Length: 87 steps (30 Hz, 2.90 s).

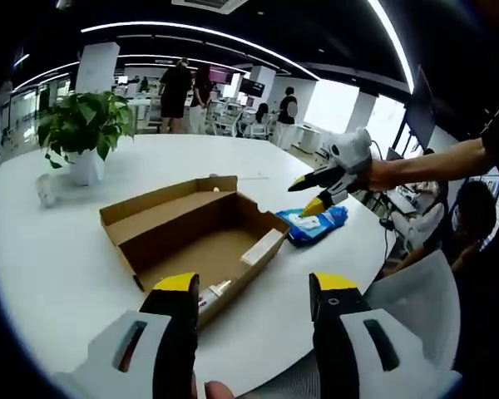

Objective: Operate the shoe box by opening the lid, removing the specified soft item, and placing it in the target area until the item is outside and the box remains undamaged.

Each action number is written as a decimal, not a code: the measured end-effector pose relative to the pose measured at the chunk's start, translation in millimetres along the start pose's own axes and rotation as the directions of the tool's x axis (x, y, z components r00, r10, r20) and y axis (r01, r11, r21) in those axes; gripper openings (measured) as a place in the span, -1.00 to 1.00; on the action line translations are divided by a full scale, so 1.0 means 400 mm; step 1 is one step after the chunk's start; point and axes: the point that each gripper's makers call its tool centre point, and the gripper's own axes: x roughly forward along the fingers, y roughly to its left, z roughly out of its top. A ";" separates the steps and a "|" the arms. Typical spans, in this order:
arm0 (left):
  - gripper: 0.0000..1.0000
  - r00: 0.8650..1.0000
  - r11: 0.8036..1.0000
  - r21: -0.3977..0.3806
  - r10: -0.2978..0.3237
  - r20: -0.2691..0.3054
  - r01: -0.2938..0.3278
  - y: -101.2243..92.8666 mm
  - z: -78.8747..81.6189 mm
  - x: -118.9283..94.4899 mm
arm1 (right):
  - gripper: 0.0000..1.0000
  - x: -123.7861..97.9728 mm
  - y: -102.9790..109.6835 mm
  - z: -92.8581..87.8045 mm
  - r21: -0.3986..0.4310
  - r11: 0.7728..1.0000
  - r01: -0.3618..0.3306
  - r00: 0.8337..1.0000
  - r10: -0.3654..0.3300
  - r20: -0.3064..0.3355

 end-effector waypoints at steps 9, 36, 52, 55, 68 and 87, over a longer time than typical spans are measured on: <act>0.10 1.000 1.000 0.012 0.016 0.011 -0.017 0.012 0.002 -0.024 | 0.09 0.053 0.035 0.040 -0.072 0.996 -0.050 0.998 0.047 -0.033; 0.10 0.998 0.997 -0.035 0.062 0.012 -0.062 0.064 -0.027 -0.061 | 0.07 0.144 0.067 0.052 -0.196 0.965 -0.172 0.976 0.140 -0.165; 0.10 0.993 0.989 -0.086 0.122 0.005 -0.121 0.099 -0.074 -0.115 | 0.14 0.232 0.065 0.033 -0.319 0.888 -0.332 0.914 0.219 -0.341; 0.10 0.991 0.987 -0.097 0.130 0.005 -0.129 0.104 -0.081 -0.124 | 0.15 0.245 0.066 0.038 -0.334 0.875 -0.349 0.907 0.227 -0.353; 0.09 0.988 0.981 -0.118 0.156 -0.002 -0.155 0.130 -0.100 -0.146 | 0.24 0.278 0.089 0.026 -0.349 0.830 -0.435 0.865 0.277 -0.418; 0.09 0.990 0.982 -0.122 0.143 -0.009 -0.143 0.118 -0.100 -0.131 | 0.18 0.274 0.074 0.024 -0.357 0.850 -0.386 0.885 0.232 -0.405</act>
